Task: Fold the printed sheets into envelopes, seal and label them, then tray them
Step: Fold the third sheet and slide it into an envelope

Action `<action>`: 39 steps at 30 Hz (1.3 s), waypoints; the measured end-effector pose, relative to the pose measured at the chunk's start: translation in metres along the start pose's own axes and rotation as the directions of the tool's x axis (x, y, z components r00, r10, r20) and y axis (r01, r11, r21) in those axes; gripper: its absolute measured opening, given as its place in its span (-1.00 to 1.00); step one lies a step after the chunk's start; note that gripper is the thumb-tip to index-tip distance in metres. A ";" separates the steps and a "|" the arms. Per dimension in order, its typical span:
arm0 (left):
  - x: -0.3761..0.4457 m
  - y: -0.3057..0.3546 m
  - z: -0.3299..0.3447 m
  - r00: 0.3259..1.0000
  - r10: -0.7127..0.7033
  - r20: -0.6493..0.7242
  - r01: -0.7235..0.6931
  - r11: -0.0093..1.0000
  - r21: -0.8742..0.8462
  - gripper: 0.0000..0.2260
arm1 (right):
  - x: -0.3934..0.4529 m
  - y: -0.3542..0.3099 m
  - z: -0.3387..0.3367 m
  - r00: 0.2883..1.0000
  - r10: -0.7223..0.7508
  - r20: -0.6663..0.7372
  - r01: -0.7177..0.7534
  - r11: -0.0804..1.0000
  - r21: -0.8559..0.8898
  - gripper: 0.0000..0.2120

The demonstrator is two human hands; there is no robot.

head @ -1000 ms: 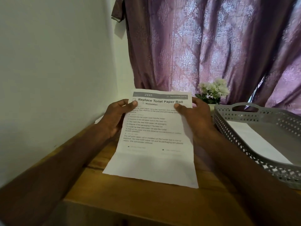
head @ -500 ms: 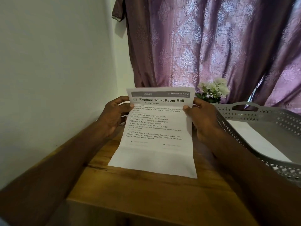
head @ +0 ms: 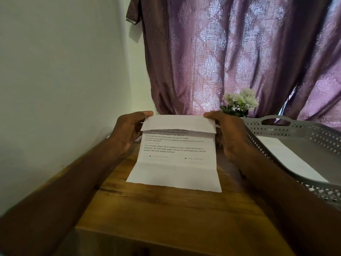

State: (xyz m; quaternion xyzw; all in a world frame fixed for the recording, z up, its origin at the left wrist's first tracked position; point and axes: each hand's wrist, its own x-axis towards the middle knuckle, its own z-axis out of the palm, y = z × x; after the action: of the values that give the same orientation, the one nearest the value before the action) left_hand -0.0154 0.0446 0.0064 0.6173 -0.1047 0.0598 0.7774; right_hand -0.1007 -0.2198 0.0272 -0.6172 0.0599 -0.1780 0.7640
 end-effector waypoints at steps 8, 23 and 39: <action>-0.005 0.002 0.008 0.990 0.065 -0.128 -0.063 0.998 0.021 -0.80 | -0.002 0.001 0.001 0.983 -0.167 -0.071 0.168 0.986 0.005 -0.73; -0.014 0.002 0.015 0.996 -0.054 0.064 0.057 0.997 -0.044 -0.74 | 0.000 0.004 0.002 0.987 -0.159 0.009 0.160 0.987 -0.007 -0.64; -0.013 0.003 0.015 0.998 -0.049 0.034 0.047 0.997 0.063 -0.75 | 0.001 0.007 -0.001 0.971 -0.226 -0.077 0.221 0.973 -0.065 -0.81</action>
State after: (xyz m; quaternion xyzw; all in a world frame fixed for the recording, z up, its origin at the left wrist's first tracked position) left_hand -0.0299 0.0308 0.0096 0.6446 -0.1019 0.0334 0.7569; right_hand -0.0983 -0.2197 0.0206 -0.6333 0.0272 -0.2870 0.7183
